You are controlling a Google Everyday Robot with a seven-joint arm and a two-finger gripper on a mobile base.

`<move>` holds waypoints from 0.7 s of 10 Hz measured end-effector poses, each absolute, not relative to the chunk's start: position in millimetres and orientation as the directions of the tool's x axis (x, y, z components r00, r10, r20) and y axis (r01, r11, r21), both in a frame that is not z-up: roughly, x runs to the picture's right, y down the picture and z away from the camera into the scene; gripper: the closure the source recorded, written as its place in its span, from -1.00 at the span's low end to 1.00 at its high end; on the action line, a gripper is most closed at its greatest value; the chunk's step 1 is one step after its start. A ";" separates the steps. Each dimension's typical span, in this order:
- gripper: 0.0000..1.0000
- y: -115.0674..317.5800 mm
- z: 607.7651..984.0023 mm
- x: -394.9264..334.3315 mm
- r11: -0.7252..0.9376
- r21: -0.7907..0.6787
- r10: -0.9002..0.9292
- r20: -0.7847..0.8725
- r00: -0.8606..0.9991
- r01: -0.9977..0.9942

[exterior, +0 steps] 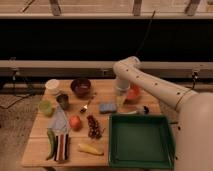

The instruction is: Wipe purple bowl with sponge

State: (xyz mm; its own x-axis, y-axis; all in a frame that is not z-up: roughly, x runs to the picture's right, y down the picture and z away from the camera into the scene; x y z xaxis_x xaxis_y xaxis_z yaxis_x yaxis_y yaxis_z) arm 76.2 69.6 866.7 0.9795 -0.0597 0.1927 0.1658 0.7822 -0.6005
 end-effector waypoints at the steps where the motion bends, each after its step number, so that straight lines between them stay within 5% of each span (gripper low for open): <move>1: -0.30 74.1 871.6 68.4 0.774 -0.607 -0.070 0.204 0.976 0.182; 7: -0.30 99.5 891.4 45.0 0.738 -0.632 -0.100 0.242 0.965 0.235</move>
State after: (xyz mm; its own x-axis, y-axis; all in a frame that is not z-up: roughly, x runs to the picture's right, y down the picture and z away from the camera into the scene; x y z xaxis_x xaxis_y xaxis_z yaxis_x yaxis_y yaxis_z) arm 45.0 99.5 891.4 0.9651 -0.1004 0.2420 0.2352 0.7384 -0.6320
